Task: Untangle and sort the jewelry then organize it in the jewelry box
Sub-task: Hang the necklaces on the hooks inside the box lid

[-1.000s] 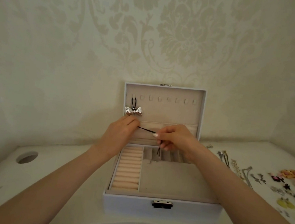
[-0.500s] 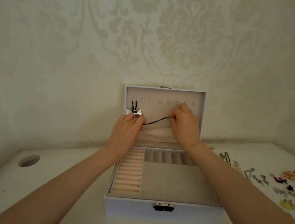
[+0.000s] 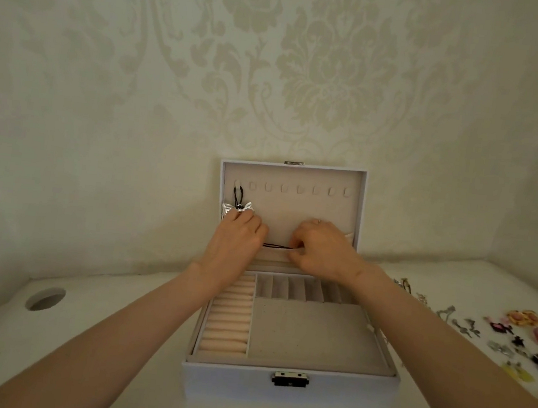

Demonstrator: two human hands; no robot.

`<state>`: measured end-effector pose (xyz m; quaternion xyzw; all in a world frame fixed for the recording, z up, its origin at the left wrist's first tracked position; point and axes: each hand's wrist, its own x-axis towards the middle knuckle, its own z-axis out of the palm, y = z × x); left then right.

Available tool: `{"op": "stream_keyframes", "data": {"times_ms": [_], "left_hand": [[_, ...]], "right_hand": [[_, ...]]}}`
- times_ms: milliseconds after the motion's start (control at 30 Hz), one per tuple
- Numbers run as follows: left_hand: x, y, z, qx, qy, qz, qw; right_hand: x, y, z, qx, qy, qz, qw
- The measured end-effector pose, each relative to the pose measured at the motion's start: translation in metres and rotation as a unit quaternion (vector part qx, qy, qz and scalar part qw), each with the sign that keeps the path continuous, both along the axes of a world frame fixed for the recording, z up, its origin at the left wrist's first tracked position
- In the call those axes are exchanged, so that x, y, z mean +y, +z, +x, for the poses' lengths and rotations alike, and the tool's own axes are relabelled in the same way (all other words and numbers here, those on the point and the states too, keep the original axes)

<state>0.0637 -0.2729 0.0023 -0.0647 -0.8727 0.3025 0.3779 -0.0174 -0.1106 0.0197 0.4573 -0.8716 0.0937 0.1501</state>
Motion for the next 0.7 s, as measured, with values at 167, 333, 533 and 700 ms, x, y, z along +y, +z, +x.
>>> {"op": "stream_keyframes", "data": {"times_ms": [167,333,533,700], "left_hand": [[-0.003,-0.004,0.0,0.017,-0.025,-0.001,1.0],[-0.001,-0.008,0.006,-0.039,-0.019,0.027,0.999],[0.003,-0.005,0.012,-0.072,0.027,0.084,0.994],[0.0,-0.001,0.007,-0.039,0.053,0.109,0.992]], "right_hand": [[0.008,-0.005,-0.004,-0.165,0.009,-0.094,0.982],[0.005,-0.014,-0.008,-0.143,0.02,-0.155,0.977],[-0.001,-0.015,-0.009,-0.162,0.01,-0.27,0.949],[-0.004,-0.016,-0.008,-0.063,0.009,-0.303,0.951]]}}
